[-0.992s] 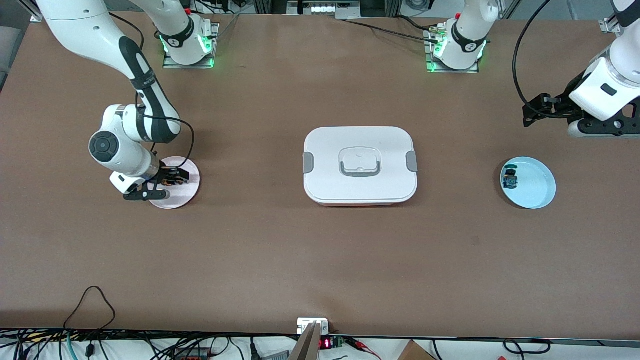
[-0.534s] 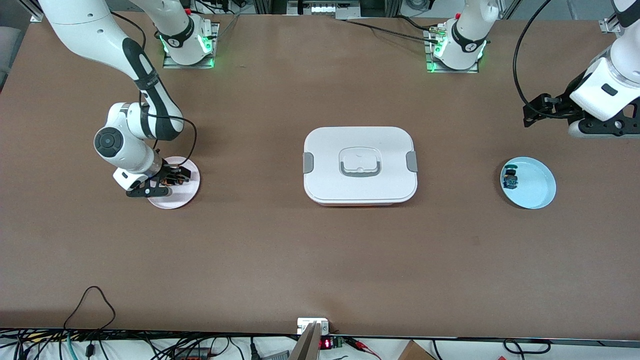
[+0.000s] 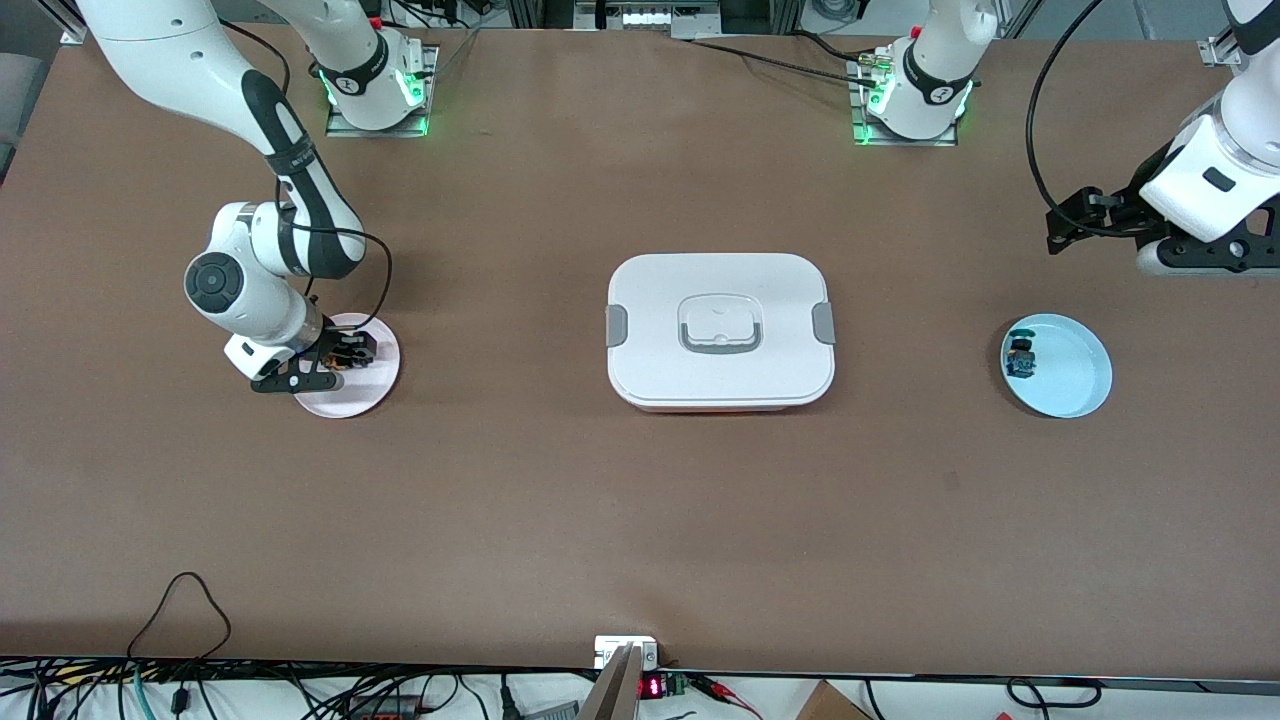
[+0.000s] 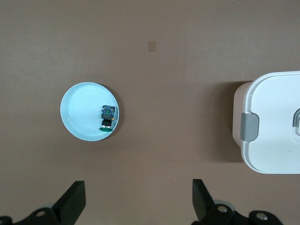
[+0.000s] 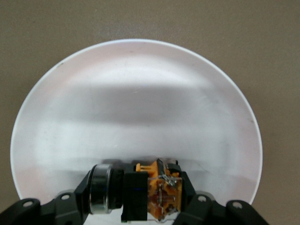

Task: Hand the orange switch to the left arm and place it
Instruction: 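Close the right gripper on the orange switch, then lift the orange switch with the right gripper above the white box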

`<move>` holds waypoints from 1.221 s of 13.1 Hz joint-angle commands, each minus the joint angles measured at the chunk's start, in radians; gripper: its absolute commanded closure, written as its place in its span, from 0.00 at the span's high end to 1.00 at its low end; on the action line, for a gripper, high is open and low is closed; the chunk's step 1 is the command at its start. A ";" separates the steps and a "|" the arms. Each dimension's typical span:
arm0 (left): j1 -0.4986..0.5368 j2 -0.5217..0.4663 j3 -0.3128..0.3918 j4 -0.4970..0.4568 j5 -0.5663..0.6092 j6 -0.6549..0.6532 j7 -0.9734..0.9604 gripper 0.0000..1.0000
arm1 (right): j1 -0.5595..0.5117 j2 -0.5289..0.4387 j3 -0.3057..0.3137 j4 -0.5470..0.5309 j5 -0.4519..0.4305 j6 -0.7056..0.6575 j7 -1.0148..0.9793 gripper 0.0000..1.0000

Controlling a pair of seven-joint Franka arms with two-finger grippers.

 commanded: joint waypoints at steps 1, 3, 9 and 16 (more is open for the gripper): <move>0.000 0.015 0.000 0.031 0.007 -0.024 0.013 1.00 | -0.007 -0.018 0.006 0.022 0.014 -0.059 -0.025 0.12; 0.000 0.013 0.000 0.031 0.007 -0.024 0.013 1.00 | -0.007 -0.044 0.020 0.037 0.014 -0.111 -0.028 0.06; 0.000 0.013 0.000 0.033 0.007 -0.024 0.009 1.00 | -0.004 -0.147 0.048 0.296 0.049 -0.474 -0.086 0.01; 0.005 0.015 0.008 0.034 0.006 -0.025 0.008 1.00 | 0.002 -0.178 0.049 0.508 0.369 -0.594 -0.499 0.00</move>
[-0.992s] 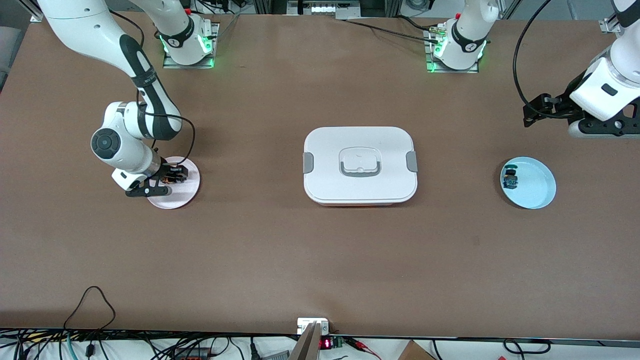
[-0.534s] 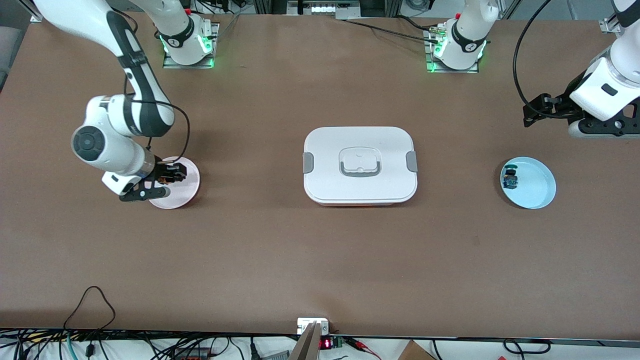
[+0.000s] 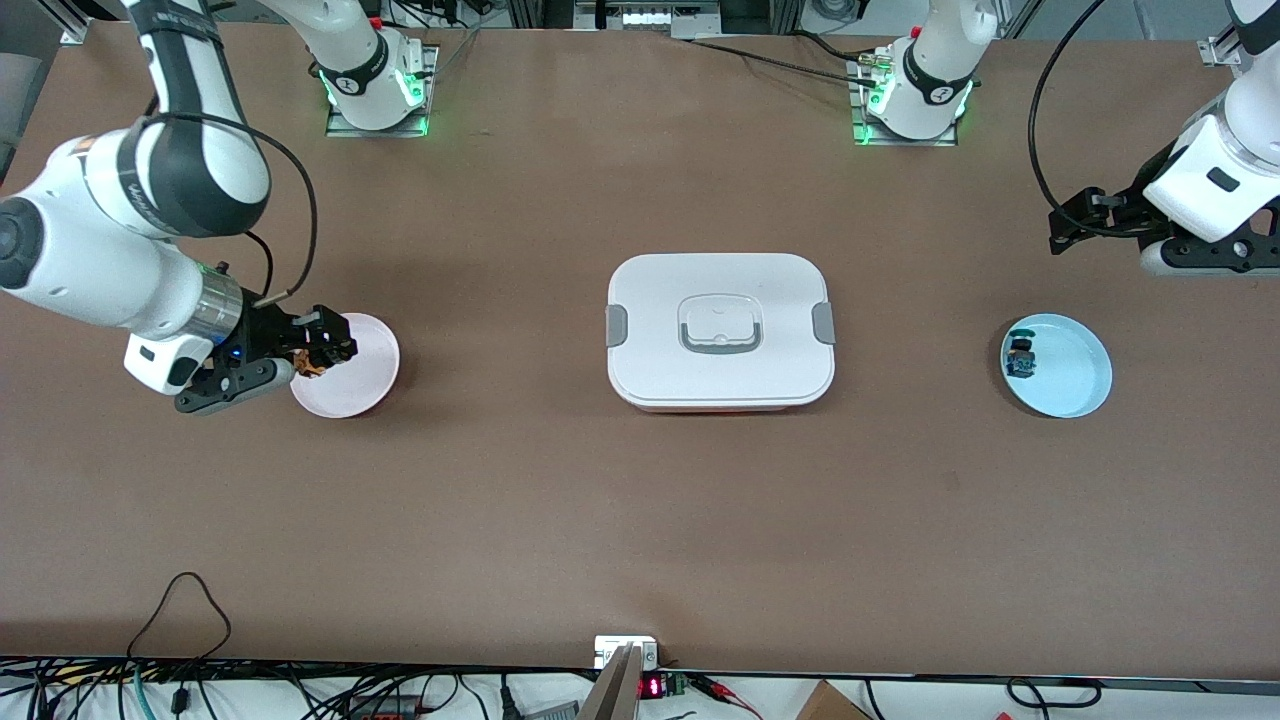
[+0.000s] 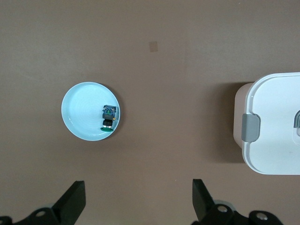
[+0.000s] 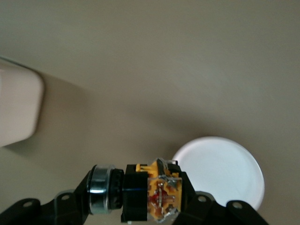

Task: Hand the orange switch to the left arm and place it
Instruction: 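Lift the orange switch with the right gripper above the white box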

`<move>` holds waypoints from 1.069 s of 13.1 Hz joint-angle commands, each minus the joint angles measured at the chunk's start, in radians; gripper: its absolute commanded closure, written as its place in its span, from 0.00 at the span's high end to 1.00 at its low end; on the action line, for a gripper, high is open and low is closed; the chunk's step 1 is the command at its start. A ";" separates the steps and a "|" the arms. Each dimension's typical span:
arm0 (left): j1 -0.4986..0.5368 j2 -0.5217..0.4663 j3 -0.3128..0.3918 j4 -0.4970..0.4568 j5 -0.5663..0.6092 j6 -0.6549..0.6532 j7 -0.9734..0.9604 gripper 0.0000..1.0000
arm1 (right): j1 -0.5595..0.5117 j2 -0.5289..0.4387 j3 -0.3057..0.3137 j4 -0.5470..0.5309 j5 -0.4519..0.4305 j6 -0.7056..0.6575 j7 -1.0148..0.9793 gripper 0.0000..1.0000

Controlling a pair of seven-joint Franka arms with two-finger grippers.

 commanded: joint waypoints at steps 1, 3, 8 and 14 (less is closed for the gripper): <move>0.003 0.015 0.002 0.034 0.006 -0.025 0.010 1.00 | 0.007 0.000 0.003 0.049 0.115 -0.012 -0.201 0.00; 0.014 0.025 0.002 0.034 0.004 -0.025 0.021 1.00 | 0.040 -0.012 0.003 0.083 0.202 -0.012 -0.302 0.00; 0.025 0.027 0.002 0.034 -0.003 -0.028 0.019 1.00 | 0.122 -0.025 0.019 0.152 0.498 -0.012 -0.543 0.00; 0.019 0.051 -0.008 0.058 -0.013 -0.102 0.018 1.00 | 0.168 0.009 0.069 0.152 0.909 -0.020 -1.112 0.00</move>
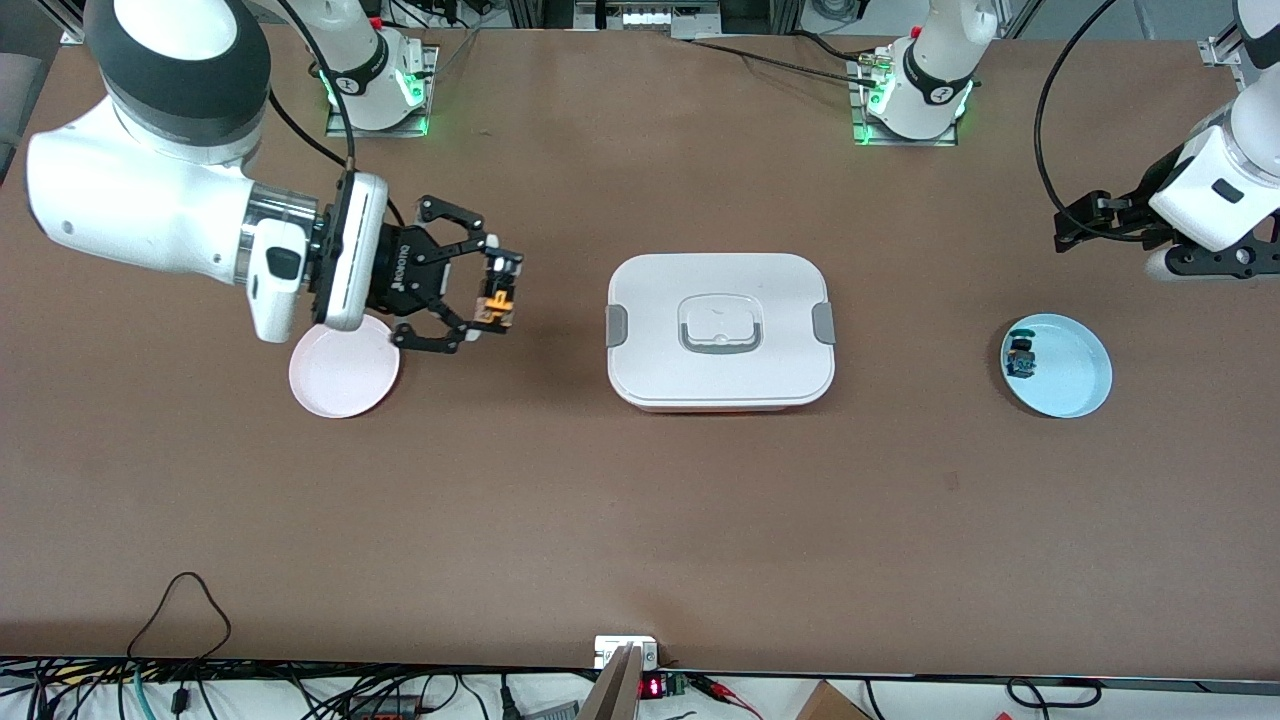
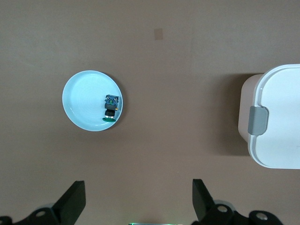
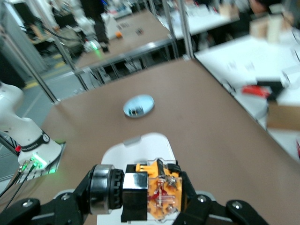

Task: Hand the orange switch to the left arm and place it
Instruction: 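Lift the orange switch with the right gripper above the white box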

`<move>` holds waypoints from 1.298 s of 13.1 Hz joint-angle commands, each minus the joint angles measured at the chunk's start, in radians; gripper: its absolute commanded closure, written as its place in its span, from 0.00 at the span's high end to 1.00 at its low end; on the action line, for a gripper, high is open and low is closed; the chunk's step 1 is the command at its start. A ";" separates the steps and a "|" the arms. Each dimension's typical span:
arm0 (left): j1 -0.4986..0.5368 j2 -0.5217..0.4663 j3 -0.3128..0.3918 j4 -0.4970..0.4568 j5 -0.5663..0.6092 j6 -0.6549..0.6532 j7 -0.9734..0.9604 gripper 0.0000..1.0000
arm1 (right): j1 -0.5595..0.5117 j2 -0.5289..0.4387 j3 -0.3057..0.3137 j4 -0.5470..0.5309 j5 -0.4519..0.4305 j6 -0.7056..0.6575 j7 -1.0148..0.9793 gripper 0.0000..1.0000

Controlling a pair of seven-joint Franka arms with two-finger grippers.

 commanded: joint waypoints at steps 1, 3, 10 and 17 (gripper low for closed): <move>-0.013 0.042 -0.008 0.058 -0.037 -0.080 0.018 1.00 | 0.035 0.009 0.001 0.006 0.111 -0.018 -0.164 0.00; -0.014 0.056 -0.017 0.055 -0.132 -0.089 0.019 1.00 | 0.070 0.012 0.001 0.006 0.156 -0.021 -0.185 0.00; 0.070 0.098 -0.006 0.082 -0.825 -0.227 0.021 1.00 | 0.191 0.067 0.001 0.006 0.414 -0.007 -0.254 0.00; 0.081 0.111 -0.089 -0.059 -1.362 -0.009 0.087 1.00 | 0.242 0.115 0.001 0.015 0.640 0.002 -0.405 0.00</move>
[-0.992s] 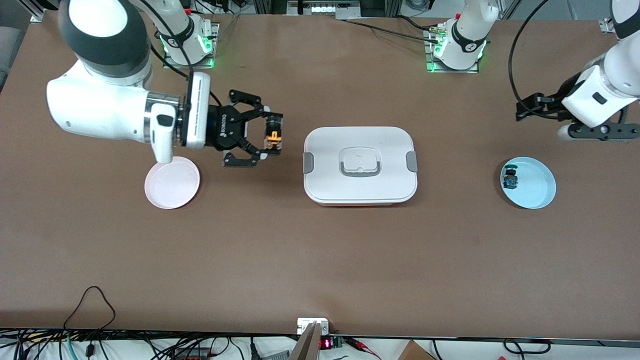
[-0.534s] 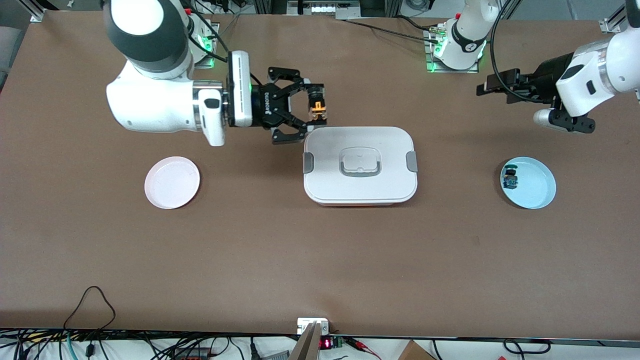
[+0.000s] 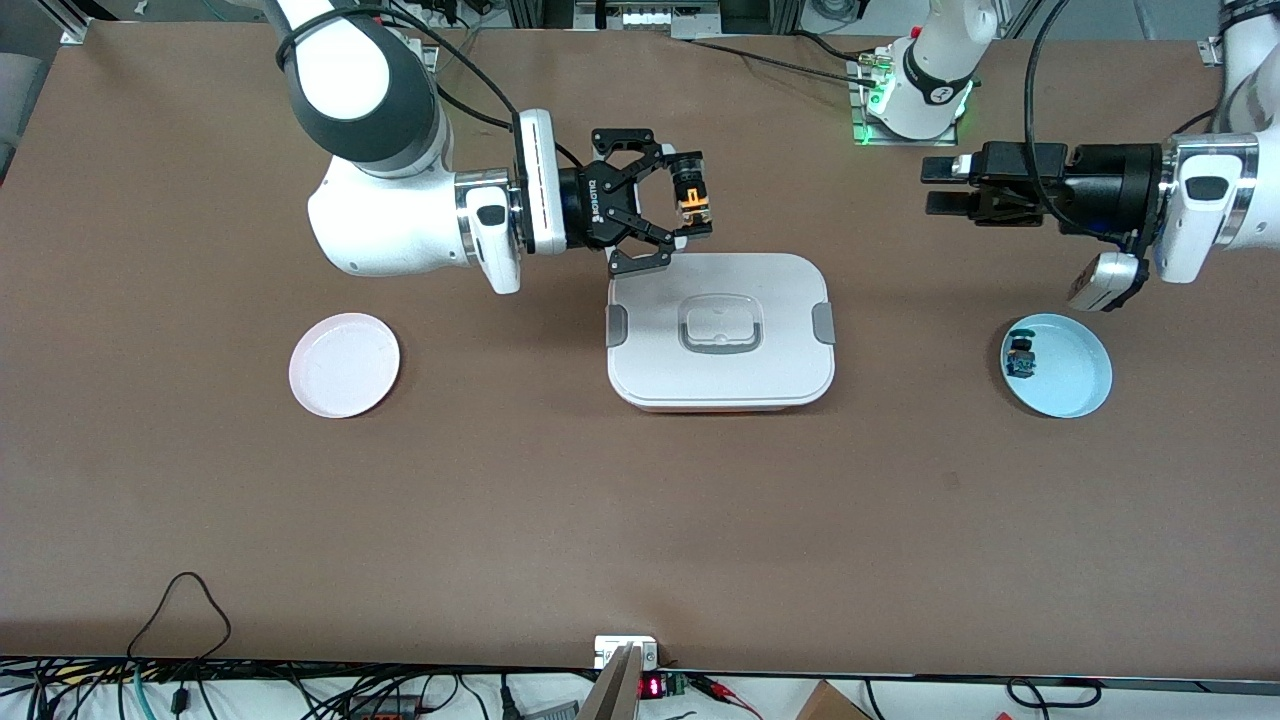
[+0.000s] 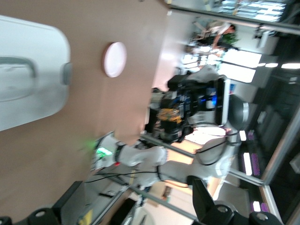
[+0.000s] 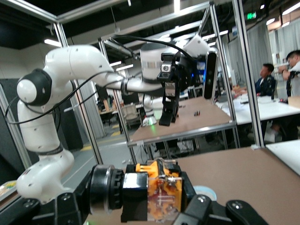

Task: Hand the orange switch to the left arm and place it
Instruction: 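Hold the switch up while the left gripper reaches toward it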

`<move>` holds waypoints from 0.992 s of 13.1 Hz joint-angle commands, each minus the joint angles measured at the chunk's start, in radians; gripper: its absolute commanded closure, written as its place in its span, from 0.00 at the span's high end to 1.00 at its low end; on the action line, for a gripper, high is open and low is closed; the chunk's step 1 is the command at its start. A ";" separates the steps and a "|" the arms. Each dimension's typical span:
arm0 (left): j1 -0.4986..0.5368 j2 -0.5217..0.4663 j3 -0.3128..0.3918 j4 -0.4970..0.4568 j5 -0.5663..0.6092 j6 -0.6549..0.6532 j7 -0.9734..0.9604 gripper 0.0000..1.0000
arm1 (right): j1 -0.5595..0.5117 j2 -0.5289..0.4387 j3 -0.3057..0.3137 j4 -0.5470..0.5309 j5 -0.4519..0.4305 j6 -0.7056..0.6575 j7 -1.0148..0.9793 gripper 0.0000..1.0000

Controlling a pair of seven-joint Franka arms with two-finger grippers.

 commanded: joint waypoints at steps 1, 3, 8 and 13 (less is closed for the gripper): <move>0.001 -0.034 -0.085 -0.078 -0.091 0.139 0.040 1.00 | 0.012 0.012 -0.006 0.016 0.102 0.004 -0.074 0.00; 0.003 -0.040 -0.185 -0.109 -0.099 0.283 0.044 1.00 | 0.019 0.012 -0.006 0.016 0.102 0.007 -0.075 0.00; 0.000 -0.034 -0.282 -0.126 -0.251 0.427 0.048 1.00 | 0.034 0.013 -0.006 0.015 0.097 0.050 -0.080 0.00; -0.002 -0.008 -0.311 -0.176 -0.286 0.433 0.252 1.00 | 0.032 0.015 -0.006 0.012 0.105 0.050 -0.106 0.00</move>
